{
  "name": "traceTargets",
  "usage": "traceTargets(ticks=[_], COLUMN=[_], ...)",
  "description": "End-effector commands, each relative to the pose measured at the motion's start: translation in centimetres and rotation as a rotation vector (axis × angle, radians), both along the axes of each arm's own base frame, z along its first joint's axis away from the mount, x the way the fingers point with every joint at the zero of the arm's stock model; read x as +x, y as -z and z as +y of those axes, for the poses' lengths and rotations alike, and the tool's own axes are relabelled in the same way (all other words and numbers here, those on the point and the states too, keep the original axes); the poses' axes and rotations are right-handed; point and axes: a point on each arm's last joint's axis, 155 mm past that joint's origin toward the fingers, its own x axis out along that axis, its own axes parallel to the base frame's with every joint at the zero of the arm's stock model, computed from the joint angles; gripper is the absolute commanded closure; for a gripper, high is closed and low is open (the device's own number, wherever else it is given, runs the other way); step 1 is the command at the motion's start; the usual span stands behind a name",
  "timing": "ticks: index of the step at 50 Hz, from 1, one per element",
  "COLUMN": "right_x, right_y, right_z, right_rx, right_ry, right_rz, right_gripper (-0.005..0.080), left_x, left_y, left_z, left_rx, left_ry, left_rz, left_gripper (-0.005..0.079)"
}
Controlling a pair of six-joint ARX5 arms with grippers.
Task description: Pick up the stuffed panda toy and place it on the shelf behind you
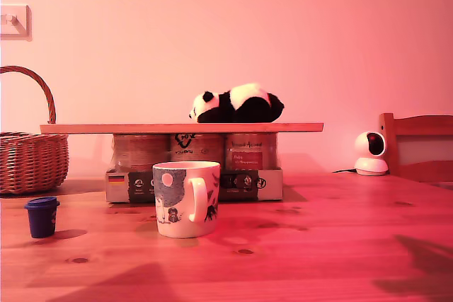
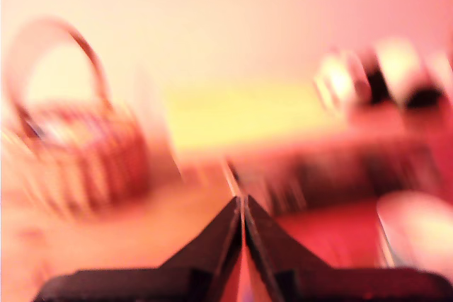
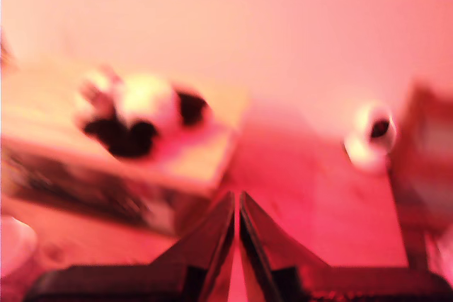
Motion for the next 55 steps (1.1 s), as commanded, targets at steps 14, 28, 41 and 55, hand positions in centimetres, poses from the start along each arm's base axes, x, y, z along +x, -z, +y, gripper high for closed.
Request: traceTargets(ticks=[14, 28, 41, 55], right_x=[-1.8, -3.3, -3.8, -4.8], right_y=[0.6, 1.0, 0.9, 2.0], right_z=[2.1, 3.8, 3.5, 1.9], right_rx=[0.004, -0.018, -0.02, 0.025], right_ry=[-0.097, -0.176, -0.161, -0.085], right_rz=[0.019, 0.031, 0.029, 0.02], right_gripper=[0.0765, 0.0765, 0.0765, 0.0765], left_x=[1.7, 2.3, 2.8, 2.8], left_y=[2.3, 1.0, 1.7, 4.2], left_z=[3.0, 7.9, 5.6, 3.7], left_rx=[-0.012, -0.011, -0.075, -0.059], left_ry=[-0.147, -0.343, -0.202, -0.119], left_rz=[-0.019, -0.07, -0.042, 0.063], left_gripper=[0.0763, 0.0763, 0.0763, 0.0763])
